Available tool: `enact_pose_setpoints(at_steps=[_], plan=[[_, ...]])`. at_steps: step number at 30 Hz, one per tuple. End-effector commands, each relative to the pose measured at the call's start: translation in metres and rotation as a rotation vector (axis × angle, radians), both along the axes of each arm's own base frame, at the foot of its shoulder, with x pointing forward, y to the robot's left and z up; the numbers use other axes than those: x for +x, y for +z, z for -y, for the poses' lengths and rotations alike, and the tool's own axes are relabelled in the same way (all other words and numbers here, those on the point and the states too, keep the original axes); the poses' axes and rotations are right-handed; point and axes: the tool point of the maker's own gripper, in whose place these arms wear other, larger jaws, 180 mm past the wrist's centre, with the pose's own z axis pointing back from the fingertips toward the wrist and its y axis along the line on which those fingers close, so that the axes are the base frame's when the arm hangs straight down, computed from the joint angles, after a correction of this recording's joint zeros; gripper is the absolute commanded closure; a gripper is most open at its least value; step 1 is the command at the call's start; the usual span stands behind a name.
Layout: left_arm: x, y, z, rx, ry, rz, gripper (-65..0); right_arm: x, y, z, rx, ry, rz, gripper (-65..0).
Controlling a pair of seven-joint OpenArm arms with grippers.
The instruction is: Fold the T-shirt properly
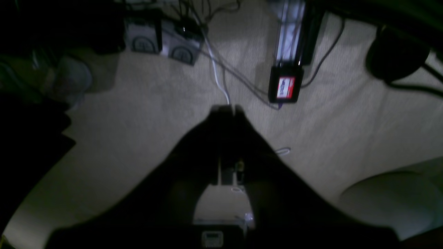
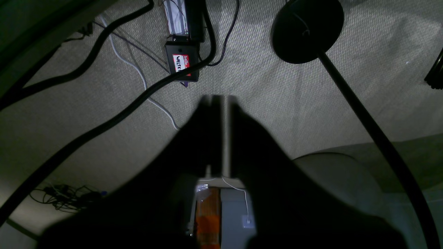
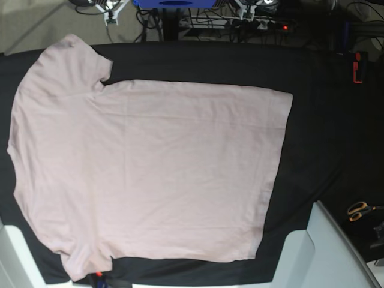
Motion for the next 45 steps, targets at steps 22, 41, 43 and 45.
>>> enact_pose_setpoints(at_steps=[22, 41, 43, 45], plan=[[-0.009, 0.001, -0.002, 0.004, -0.001, -0.013, 0.0, -0.024, 0.002, -0.006, 0.005, -0.012, -0.035, 0.0], [0.027, 0.060, -0.055, 0.074, -0.123, 0.288, 0.0, -0.051, 0.057, 0.025, -0.067, -0.076, 0.035, 0.0], [0.034, 0.071, -0.053, 0.071, -0.136, 0.326, 0.0, -0.039, 0.075, 0.041, -0.106, -0.121, 0.088, 0.0], [0.048, 0.082, -0.057, 0.076, -0.157, 0.374, 0.0, -0.022, 0.091, 0.057, -0.144, -0.159, 0.148, 0.0]])
